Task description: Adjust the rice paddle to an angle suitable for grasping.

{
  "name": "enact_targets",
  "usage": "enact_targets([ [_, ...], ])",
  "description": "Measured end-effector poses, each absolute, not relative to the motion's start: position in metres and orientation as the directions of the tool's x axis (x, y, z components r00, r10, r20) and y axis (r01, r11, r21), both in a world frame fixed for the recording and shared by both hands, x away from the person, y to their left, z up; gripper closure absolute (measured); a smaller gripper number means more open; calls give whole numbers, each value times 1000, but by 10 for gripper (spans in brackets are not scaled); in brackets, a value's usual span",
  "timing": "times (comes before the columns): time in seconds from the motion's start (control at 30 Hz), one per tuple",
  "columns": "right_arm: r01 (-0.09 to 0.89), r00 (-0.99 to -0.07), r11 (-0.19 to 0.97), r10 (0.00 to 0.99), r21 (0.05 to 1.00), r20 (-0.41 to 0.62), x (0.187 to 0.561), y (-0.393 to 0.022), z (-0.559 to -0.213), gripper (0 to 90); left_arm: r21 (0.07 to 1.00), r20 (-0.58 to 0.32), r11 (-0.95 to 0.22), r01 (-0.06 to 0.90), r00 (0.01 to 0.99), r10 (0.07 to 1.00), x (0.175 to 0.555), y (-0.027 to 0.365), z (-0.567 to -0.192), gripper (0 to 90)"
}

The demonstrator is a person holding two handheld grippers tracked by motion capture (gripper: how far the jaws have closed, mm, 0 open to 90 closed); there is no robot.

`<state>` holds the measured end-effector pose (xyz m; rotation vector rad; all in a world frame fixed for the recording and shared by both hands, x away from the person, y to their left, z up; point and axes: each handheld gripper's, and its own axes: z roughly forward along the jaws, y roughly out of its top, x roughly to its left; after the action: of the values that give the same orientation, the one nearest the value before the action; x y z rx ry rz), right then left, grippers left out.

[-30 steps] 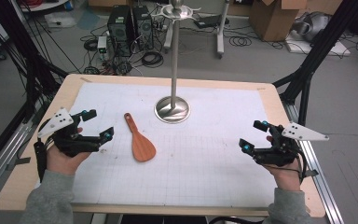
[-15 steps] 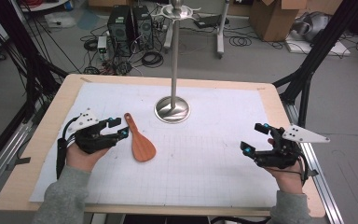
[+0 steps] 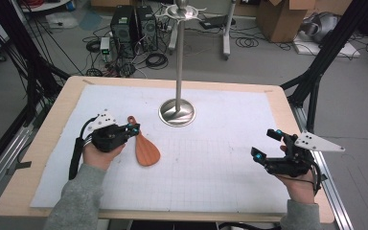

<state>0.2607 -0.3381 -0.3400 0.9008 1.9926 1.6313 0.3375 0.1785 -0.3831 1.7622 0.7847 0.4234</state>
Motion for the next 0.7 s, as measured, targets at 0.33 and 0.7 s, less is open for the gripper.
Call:
enact_targets([
  [0.33, 218, -710, 122, 700, 968, 71, 262, -333, -345, 69, 892, -65, -297, 342, 745, 664, 358, 153, -407, 896],
  [0.7, 222, -717, 136, 694, 966, 67, 261, -331, -346, 69, 858, -52, -351, 375, 744, 666, 367, 140, -423, 896],
])
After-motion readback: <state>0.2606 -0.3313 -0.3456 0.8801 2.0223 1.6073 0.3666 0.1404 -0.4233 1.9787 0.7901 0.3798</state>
